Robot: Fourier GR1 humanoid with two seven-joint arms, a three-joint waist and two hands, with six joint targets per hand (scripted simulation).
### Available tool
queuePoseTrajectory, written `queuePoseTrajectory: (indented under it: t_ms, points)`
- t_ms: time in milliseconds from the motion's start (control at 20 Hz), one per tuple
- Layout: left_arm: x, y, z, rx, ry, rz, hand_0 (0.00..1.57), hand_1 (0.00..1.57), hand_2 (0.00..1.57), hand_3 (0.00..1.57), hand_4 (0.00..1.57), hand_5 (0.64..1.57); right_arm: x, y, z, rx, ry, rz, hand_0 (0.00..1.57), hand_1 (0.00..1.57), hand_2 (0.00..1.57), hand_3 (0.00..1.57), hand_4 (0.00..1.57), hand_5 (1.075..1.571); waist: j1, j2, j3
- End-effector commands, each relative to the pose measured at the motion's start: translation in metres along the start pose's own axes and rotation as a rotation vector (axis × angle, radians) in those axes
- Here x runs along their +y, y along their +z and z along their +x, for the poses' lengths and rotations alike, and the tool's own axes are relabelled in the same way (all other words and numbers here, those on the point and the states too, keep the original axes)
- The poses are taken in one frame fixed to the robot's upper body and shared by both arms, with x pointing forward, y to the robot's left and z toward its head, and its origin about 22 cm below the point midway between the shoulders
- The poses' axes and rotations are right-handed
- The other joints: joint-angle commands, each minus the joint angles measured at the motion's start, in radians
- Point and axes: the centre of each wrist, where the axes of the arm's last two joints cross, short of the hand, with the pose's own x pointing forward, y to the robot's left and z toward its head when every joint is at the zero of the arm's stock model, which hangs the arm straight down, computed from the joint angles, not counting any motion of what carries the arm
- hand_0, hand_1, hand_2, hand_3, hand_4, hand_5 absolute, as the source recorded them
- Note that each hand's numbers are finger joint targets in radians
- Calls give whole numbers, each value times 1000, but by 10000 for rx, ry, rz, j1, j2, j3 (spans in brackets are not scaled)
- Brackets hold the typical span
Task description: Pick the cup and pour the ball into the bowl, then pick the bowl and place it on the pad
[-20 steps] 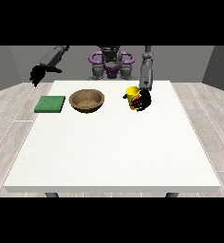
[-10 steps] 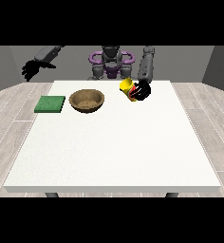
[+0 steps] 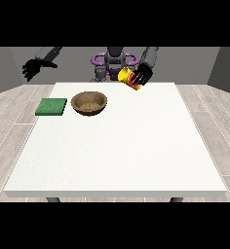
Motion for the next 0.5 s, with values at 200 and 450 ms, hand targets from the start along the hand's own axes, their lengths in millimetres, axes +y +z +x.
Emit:
queuePoseTrajectory:
  t_ms: [200, 450]
  points:
    - [-18, -1, 46, -280, -1507, -700, 1364, 1364, 1571, 1571, 1068, 1568, -25, 31, -20, 596, -129, -191, 0, 0, 0, 0, 0, 1553, 295, -655, -11]
    - [-27, 5, 73, -1103, -2371, -1243, 1080, 1080, 1571, 1571, 965, 1570, -30, 37, -27, 555, -91, -761, 0, 0, 58, 0, 0, 1551, 559, -518, -12]
